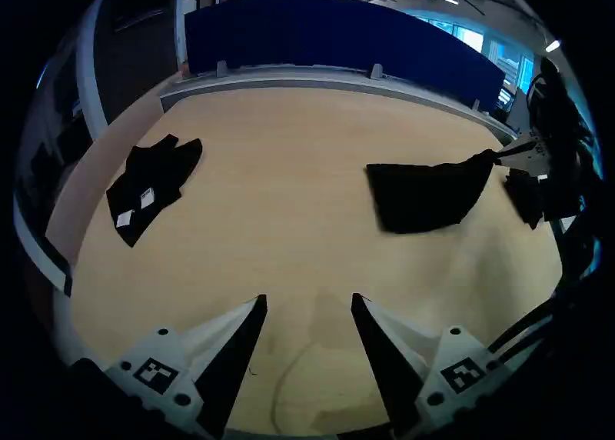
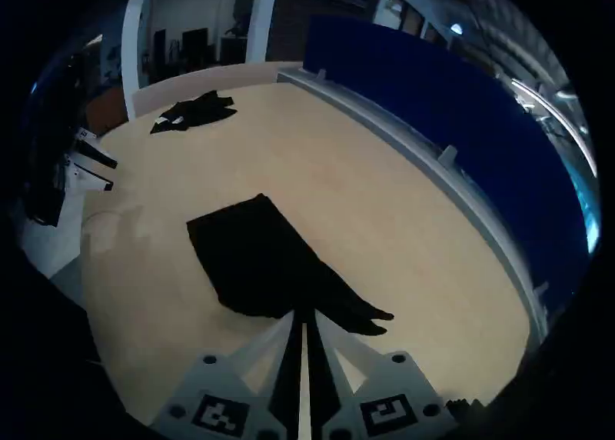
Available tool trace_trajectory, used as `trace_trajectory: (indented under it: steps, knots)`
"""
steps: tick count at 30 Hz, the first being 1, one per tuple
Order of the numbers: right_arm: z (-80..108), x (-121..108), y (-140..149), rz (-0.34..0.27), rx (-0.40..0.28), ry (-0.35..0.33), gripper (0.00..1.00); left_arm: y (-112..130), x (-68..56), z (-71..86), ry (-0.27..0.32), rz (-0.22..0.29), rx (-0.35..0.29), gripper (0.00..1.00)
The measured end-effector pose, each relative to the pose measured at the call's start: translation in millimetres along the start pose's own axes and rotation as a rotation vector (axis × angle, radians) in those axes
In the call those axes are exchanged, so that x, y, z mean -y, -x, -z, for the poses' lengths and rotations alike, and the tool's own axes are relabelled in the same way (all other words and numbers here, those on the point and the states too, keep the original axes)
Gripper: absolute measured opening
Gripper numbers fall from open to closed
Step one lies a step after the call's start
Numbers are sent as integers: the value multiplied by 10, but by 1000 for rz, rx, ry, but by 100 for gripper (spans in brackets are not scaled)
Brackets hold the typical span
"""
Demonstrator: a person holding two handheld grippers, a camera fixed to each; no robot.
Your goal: Fold towel
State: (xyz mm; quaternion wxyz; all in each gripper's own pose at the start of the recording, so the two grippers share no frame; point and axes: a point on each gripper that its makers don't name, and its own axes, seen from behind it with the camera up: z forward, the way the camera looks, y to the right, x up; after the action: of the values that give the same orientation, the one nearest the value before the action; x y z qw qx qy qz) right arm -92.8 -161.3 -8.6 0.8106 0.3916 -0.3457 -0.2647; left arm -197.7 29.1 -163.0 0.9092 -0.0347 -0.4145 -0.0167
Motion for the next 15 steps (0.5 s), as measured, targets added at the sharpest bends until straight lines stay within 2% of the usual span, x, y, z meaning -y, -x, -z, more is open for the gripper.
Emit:
trace_trajectory:
  steps: [8, 15]
  knots:
    - [-76, 78, -146, 57, 7, -21, 3, 4, 27, 93, -1, 14, -13, 81]
    - [-287, 295, -353, 124, 11, -76, 3, -18, 98, 286, -20, 26, -36, 81]
